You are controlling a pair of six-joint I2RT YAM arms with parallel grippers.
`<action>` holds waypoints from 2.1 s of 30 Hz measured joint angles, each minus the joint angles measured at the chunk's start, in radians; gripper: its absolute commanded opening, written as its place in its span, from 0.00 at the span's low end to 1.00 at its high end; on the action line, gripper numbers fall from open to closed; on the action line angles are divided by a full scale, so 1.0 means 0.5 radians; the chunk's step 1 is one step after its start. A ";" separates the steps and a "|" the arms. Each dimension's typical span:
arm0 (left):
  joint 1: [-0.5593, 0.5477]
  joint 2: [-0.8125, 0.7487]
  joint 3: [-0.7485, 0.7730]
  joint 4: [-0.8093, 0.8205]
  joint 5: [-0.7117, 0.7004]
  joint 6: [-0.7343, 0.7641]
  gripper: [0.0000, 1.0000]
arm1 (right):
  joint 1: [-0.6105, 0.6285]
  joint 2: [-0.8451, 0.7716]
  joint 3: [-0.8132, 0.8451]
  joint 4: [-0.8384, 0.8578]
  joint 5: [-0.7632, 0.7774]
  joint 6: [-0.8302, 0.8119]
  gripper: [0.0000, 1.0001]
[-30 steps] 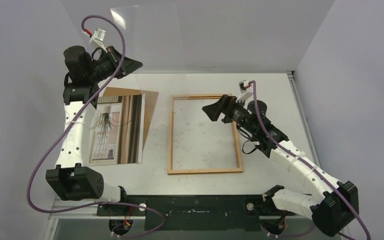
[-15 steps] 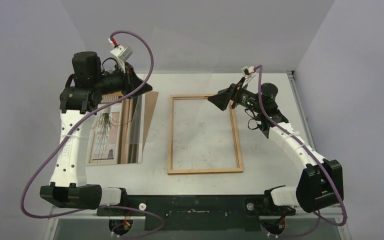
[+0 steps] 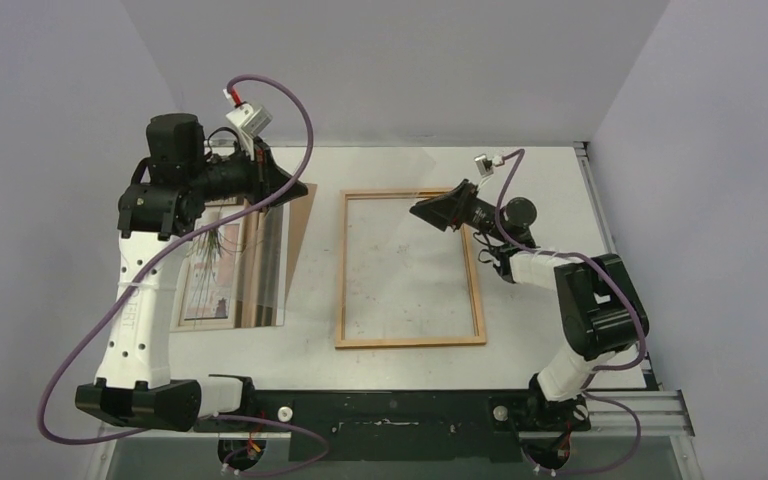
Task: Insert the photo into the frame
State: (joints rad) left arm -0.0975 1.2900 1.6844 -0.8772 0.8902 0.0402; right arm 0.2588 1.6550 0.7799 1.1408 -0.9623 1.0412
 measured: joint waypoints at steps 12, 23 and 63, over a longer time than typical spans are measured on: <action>-0.011 -0.043 -0.051 0.161 -0.029 -0.148 0.00 | 0.353 0.169 -0.171 0.193 0.286 0.029 0.90; -0.040 -0.063 -0.092 0.372 -0.005 -0.455 0.00 | 0.457 0.417 -0.142 0.457 0.519 0.179 0.94; 0.198 -0.140 -1.086 0.922 -0.512 -0.970 0.00 | 0.403 -0.233 -0.198 -0.001 0.574 0.307 0.55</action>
State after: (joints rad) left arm 0.0017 1.2201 1.1412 -0.4164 0.6342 -0.4446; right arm 0.4603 1.5383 0.6807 1.1404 -0.6754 1.1950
